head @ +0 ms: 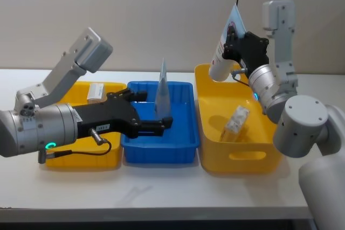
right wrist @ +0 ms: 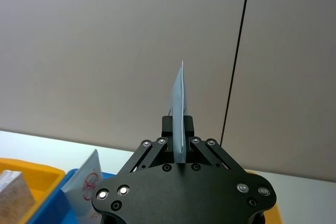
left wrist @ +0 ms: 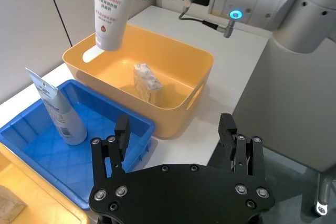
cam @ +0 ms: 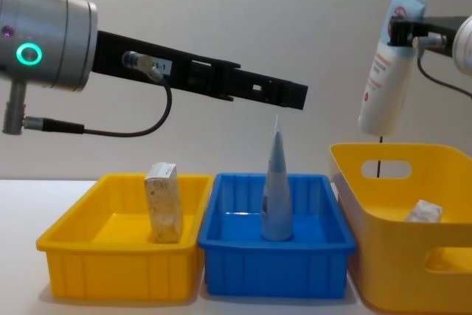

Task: Bimanual collaborative sorting of washing and personal care products

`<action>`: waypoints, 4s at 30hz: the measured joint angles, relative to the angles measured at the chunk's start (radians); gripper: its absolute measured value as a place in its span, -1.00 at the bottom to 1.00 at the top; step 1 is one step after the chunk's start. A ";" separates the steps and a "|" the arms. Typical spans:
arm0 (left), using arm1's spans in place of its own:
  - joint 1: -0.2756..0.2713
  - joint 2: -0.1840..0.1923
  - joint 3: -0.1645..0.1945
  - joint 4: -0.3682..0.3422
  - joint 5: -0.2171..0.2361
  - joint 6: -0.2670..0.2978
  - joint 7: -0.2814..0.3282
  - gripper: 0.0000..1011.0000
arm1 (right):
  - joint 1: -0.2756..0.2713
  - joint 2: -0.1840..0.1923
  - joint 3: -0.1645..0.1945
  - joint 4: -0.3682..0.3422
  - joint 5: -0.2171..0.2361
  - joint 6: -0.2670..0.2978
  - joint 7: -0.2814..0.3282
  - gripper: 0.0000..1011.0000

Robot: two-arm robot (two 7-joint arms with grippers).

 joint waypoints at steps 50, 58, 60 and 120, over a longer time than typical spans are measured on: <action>0.000 0.000 0.000 0.000 0.000 0.000 0.000 0.98 | 0.181 0.011 -0.029 0.363 -0.104 -0.077 0.034 0.91; 0.000 0.000 0.000 0.000 0.000 0.000 0.000 0.98 | 0.137 0.036 -0.022 0.291 -0.078 -0.065 0.103 0.98; 0.000 0.000 0.000 0.000 0.000 0.000 0.000 0.98 | 0.127 0.043 -0.020 0.275 -0.071 -0.061 0.121 0.98; 0.000 0.000 0.000 0.000 0.000 0.000 0.000 0.98 | -0.275 0.381 0.060 -0.247 0.287 0.072 0.714 0.98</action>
